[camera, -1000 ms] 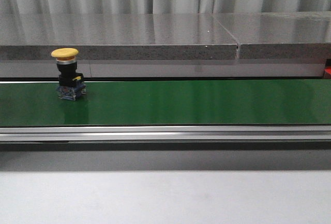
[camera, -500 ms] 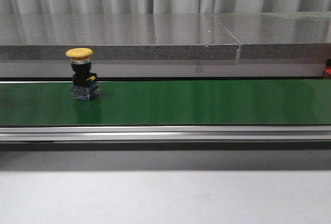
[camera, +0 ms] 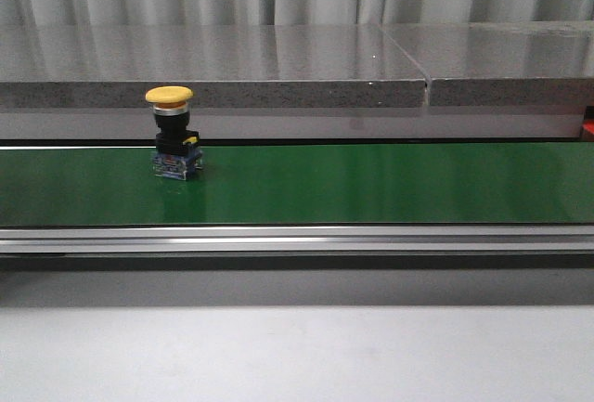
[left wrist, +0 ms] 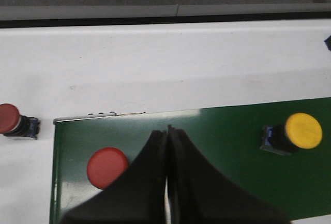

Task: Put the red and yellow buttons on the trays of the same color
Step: 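Place the red button on the green belt and open the left gripper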

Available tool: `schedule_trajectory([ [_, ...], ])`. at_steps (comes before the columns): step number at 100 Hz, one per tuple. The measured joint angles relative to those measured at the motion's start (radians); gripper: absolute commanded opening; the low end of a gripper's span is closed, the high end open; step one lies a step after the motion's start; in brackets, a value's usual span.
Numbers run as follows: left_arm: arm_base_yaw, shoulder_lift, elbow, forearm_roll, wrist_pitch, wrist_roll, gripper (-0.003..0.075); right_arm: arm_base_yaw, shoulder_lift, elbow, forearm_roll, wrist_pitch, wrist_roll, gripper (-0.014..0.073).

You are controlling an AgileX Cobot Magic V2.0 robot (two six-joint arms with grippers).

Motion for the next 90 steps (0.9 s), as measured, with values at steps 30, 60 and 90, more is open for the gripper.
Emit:
schedule_trajectory([
  [30, -0.122, -0.189, 0.213, -0.008, -0.151, 0.004, -0.0021, 0.0, 0.0, 0.0, 0.0, 0.0, 0.0, -0.0066],
  [60, -0.219, -0.412, 0.411, -0.015, -0.285, 0.004, -0.0021, 0.0, 0.0, 0.0, 0.0, 0.0, 0.0, -0.0066],
  [90, -0.224, -0.613, 0.58, -0.018, -0.338, 0.004, -0.0021, 0.0, 0.0, 0.0, 0.0, 0.0, 0.0, -0.0066],
])
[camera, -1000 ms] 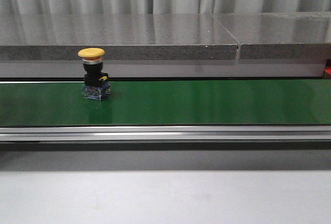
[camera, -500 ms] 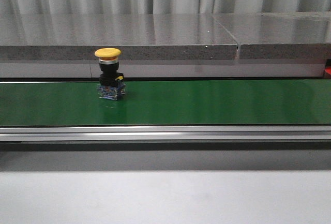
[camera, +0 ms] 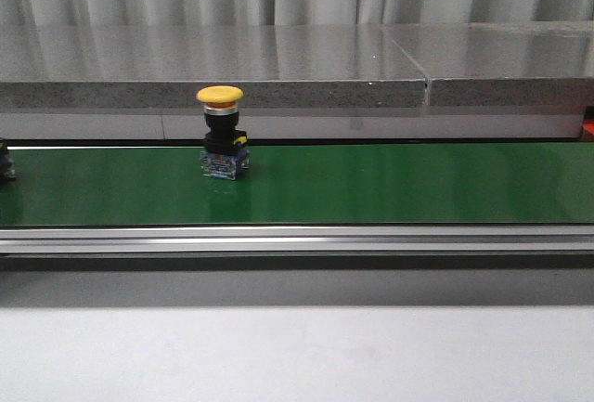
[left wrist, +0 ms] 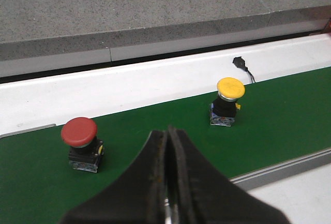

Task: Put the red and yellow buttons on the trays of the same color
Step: 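Place the red button on the green belt and open the left gripper, then lower the right gripper onto the yellow button on the belt and grasp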

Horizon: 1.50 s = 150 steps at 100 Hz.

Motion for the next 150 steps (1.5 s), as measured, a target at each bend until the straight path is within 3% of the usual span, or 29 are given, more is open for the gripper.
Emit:
schedule_trajectory([
  [26, 0.0, -0.068, 0.072, 0.0, -0.004, 0.0, -0.0021, 0.0, 0.0, 0.0, 0.0, 0.0, 0.0, -0.0066],
  [131, 0.0, -0.068, 0.074, -0.001, -0.012, 0.0, -0.0021, 0.0, 0.0, 0.0, 0.0, -0.002, 0.0, -0.0066],
  [150, 0.0, -0.068, 0.074, -0.001, -0.012, 0.0, -0.0021, 0.0, 0.0, 0.0, 0.0, -0.131, 0.0, -0.0066],
])
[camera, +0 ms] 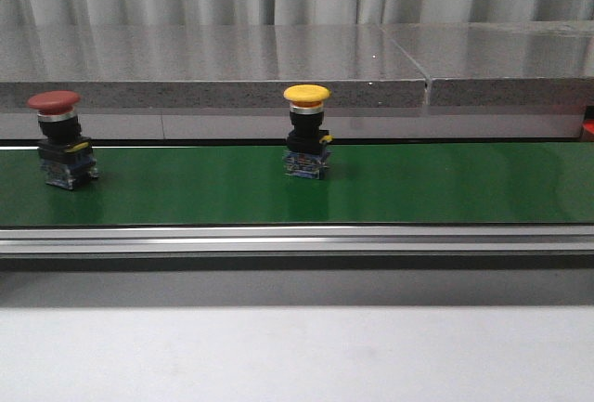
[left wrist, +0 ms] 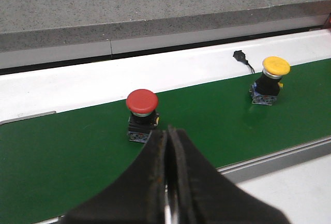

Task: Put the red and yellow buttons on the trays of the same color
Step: 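Lower the right gripper onto the yellow button on the belt and grasp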

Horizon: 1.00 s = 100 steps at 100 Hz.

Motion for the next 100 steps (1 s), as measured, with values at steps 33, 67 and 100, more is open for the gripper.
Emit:
schedule_trajectory([
  [33, 0.0, 0.0, 0.0, 0.0, 0.0, 0.0, -0.0021, 0.0, 0.017, -0.124, 0.002, 0.029, 0.0, -0.0066],
  [67, 0.0, 0.0, 0.0, 0.0, 0.0, 0.0, -0.0021, 0.0, 0.231, -0.415, 0.03, 0.368, 0.0, -0.0066],
  [100, 0.0, 0.0, 0.0, 0.0, 0.0, 0.0, -0.0021, 0.035, 0.452, -0.574, 0.114, 0.509, 0.0, -0.0066],
])
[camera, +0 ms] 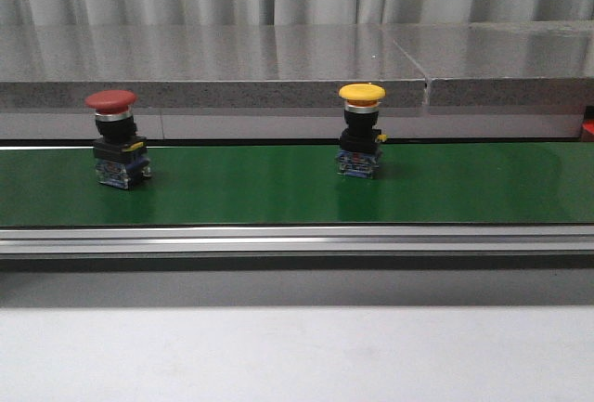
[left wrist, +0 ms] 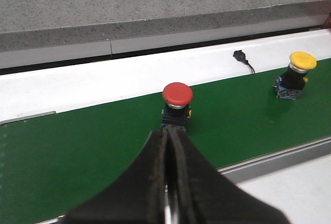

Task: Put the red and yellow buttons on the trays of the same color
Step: 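Lower the right gripper onto the yellow button on the belt and grasp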

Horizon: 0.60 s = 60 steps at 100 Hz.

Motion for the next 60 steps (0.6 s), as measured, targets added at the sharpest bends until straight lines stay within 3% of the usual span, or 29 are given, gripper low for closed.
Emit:
schedule_trajectory([
  [60, 0.0, 0.0, 0.0, 0.0, 0.0, 0.0, -0.0021, 0.227, 0.41, -0.293, 0.01, 0.234, -0.021, -0.0048],
])
